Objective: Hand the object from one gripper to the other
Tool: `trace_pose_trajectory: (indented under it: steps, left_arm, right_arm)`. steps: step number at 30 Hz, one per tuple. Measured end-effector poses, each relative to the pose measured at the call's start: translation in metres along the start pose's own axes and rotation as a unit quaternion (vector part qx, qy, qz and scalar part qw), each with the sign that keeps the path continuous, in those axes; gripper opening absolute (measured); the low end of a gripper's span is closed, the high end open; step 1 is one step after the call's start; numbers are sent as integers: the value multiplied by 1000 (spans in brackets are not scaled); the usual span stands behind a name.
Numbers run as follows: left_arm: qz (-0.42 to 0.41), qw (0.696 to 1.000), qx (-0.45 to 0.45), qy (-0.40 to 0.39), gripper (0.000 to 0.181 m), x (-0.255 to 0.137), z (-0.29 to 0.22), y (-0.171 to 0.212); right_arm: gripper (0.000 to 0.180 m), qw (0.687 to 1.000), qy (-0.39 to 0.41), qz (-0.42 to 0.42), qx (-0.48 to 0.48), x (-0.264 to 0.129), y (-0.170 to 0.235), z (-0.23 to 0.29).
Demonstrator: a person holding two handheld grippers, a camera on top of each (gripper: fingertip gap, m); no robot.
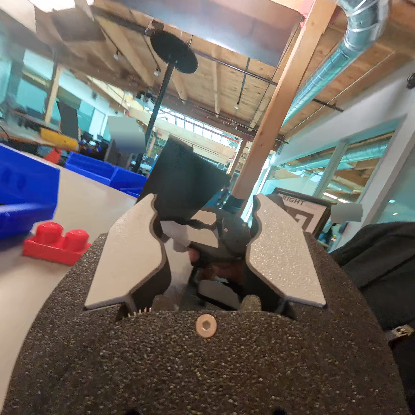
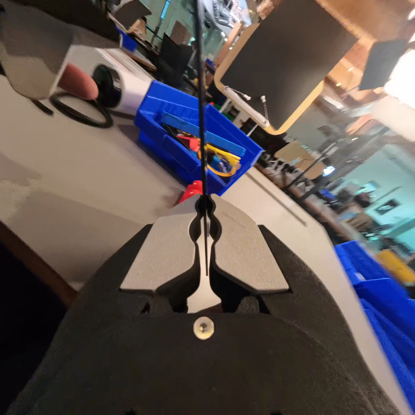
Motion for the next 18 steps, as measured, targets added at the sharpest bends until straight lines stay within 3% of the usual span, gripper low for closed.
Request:
trace_pose_trajectory:
  steps: [4,7,10,14,15,18]
  left_arm:
    - [17,996,73,-49,73,-9,5,-4]
    - [58,993,84,-60,72,-7,7,3]
    - [97,991,91,-30,61,-1,0,12]
    - [142,981,130,-5,18,6,-11,21]
    - [148,978,144,-6,6,6,-12,21]
    - [142,969,195,-51,2,6,-14,12]
  right_arm:
    - [1,969,-172,-7,176,-8,-10,1]
    - [1,902,-335,-2,272,-16,-16,13]
    - [1,838,-444,7,317,-22,-18,27]
    - [4,789,-503,30,351,-23,-16,40]
    - [7,790,-497,31,359,-21,-15,40]
    - [26,816,-448,34,364,-14,-12,33]
Point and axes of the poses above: each gripper's, where its closed fingertips meet, x out along the fingers, y out of its underside, z = x × y across the jaws, the point moved 7 cm from there along -x, back along the fingers, and after that the axes turned 5 degrees about y, right-handed, at the moved point
